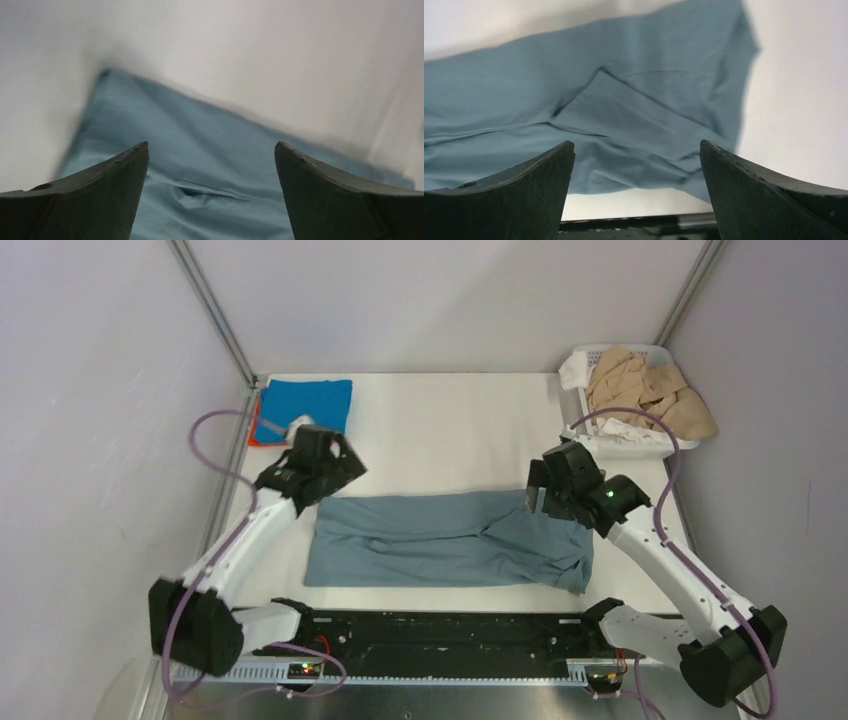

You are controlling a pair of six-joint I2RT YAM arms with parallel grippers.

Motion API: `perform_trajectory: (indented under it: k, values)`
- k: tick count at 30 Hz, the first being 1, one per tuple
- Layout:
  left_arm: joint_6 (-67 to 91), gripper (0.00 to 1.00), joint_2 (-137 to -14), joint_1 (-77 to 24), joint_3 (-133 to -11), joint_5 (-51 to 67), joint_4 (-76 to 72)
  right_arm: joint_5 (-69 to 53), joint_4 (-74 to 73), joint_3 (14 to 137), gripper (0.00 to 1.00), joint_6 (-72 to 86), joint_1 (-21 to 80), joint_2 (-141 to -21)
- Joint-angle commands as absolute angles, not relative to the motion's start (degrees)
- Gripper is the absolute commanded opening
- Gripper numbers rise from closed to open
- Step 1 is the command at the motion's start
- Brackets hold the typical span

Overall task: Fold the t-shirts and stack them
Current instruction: Rotate the tshirt 90 degrees

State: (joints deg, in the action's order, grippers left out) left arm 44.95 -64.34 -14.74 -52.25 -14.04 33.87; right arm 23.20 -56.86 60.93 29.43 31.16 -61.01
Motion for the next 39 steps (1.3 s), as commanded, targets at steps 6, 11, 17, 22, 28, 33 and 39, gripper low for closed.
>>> perform_trajectory:
  k: [6,11,17,22,28,33,39]
  values:
    - [38.67,1.0,-82.54,-22.01,-54.46,-2.55,32.71,-4.9,-27.51,40.83,0.99,40.53,19.93,-68.16]
    - [39.35,1.0,-85.08,-19.73,-48.46,-8.48,32.73,-5.22,-22.5,36.92,0.99,41.65,17.11,-73.4]
    - [42.09,1.0,-82.01,-17.15,-40.18,-13.43,33.45,-6.74,-17.49,36.58,0.99,40.4,12.11,-81.64]
    - [44.96,1.0,-80.65,-18.08,-36.8,-7.1,33.25,-10.01,-12.34,41.53,0.99,40.82,8.76,-88.03]
    - [50.37,1.0,-82.49,-27.24,-38.01,-3.17,32.91,-12.53,-14.69,60.41,0.99,38.32,8.09,-104.65]
    - [58.76,1.0,-78.72,-34.67,-39.51,-5.03,30.43,-16.88,-24.84,85.24,1.0,35.86,7.6,-120.9]
    - [70.24,1.0,-78.48,-39.42,-34.05,-5.17,24.36,-21.26,-43.3,125.82,0.99,33.04,11.92,-144.48]
